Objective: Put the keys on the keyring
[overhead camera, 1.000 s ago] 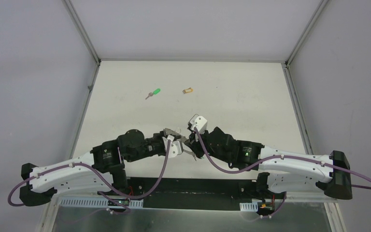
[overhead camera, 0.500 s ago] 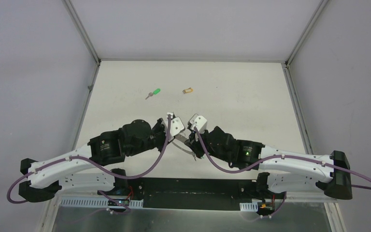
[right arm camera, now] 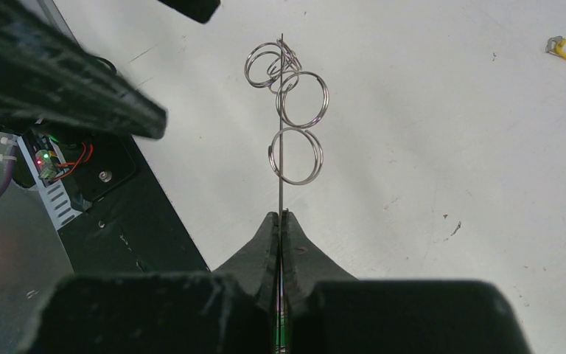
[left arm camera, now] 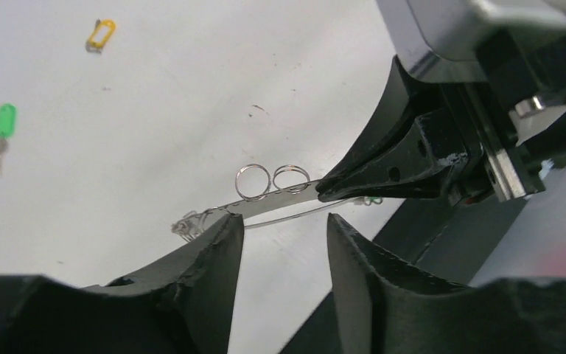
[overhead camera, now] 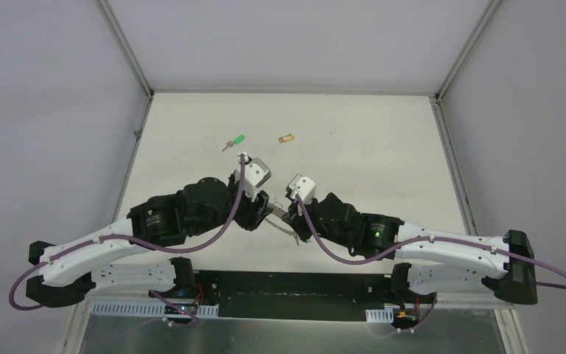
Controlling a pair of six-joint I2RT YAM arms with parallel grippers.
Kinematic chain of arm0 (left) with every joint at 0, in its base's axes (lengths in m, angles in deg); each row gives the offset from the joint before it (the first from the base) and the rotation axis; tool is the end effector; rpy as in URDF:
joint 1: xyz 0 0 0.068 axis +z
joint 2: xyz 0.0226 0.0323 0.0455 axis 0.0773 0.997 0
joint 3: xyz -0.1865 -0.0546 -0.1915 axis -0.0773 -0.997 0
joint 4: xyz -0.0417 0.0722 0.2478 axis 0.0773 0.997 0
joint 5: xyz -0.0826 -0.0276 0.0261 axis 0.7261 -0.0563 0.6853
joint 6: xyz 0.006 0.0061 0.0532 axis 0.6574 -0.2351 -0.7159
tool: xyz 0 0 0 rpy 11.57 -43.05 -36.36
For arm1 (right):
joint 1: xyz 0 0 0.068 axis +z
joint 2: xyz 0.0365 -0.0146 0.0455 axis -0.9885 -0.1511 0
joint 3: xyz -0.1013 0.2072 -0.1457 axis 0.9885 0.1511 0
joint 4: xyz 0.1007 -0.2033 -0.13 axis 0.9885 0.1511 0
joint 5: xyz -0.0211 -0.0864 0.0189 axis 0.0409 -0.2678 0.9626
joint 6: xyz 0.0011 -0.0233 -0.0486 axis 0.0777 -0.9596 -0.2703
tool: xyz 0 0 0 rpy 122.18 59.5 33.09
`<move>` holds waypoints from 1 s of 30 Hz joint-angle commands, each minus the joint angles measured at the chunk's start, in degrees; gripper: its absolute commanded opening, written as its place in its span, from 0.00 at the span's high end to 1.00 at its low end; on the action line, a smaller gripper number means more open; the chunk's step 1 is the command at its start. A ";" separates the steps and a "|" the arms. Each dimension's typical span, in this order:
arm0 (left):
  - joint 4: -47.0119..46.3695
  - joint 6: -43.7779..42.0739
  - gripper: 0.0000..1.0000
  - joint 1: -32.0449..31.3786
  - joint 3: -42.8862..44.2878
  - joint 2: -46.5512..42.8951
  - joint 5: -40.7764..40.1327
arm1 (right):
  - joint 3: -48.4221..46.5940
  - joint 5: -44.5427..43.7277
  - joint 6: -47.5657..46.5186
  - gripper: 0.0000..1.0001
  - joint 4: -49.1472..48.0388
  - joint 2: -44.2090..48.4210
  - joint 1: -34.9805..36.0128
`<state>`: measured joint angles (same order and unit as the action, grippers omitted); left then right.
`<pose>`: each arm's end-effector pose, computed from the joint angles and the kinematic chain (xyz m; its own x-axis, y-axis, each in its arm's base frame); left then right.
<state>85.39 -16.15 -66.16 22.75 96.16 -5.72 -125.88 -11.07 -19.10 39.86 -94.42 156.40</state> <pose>0.0661 -0.1577 0.3841 -0.2423 0.3357 -0.9103 0.7976 0.6030 0.0101 0.0714 0.2323 0.3018 -0.2330 -0.3201 -0.9183 -0.8476 0.5297 0.0304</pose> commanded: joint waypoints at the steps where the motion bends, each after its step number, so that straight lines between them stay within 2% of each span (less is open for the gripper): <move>1: 0.20 15.53 0.50 -0.61 0.47 -1.77 -4.24 | -3.14 -0.22 -0.67 1.00 -2.59 0.56 -0.05; 3: 0.50 23.25 0.49 -0.61 0.01 -1.67 -5.44 | -3.22 -0.14 -0.70 1.00 -2.69 0.46 -0.05; 7: 2.21 37.38 0.56 -0.53 -0.25 -0.20 -6.45 | -3.12 -0.13 -0.63 1.00 -2.62 0.44 -0.08; 9: 3.12 43.05 0.56 -0.52 0.09 1.14 -6.34 | -3.04 -0.13 -0.51 1.00 -2.61 0.58 -0.12; 18: 6.41 52.28 0.59 0.69 3.65 5.72 -1.76 | -2.44 -0.55 -0.07 1.00 -2.10 1.25 -0.07; 26: 7.18 66.31 0.74 2.00 -0.70 3.63 -4.79 | -2.45 -0.49 0.06 1.00 -2.00 1.07 -0.06; 30: 7.14 68.15 0.71 3.56 -0.78 3.98 -3.83 | -2.37 -0.64 0.12 1.00 -2.01 1.12 -0.10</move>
<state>92.38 46.32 -64.04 22.20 100.59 -8.89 -125.88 -11.09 -19.08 40.15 -94.42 156.40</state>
